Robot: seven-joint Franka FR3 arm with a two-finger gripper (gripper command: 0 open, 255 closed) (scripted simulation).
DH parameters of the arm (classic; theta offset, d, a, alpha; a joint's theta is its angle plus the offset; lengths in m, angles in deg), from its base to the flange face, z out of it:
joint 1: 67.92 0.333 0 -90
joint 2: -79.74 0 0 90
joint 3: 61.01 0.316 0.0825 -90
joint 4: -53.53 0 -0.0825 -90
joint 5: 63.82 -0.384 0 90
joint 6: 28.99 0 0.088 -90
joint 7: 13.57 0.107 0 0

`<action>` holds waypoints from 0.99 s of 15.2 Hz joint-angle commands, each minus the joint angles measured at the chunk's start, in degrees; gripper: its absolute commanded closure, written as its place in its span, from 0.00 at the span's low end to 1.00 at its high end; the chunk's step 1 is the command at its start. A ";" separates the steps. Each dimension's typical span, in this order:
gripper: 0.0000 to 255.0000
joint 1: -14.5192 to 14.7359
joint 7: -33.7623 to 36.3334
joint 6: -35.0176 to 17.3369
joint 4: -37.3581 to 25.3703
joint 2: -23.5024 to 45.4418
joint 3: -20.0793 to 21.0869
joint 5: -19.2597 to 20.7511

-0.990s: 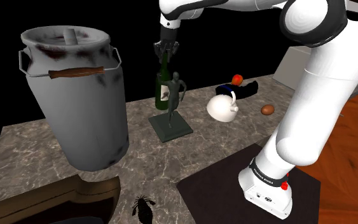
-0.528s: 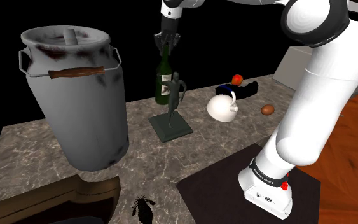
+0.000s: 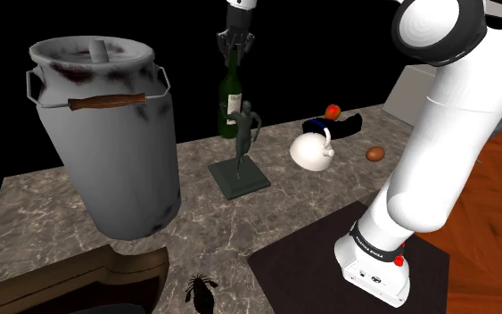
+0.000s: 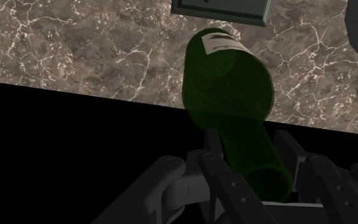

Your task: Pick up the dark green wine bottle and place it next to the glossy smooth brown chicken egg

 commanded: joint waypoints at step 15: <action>1.00 -3.69 -7.06 7.11 8.50 -15.74 -3.34 1.24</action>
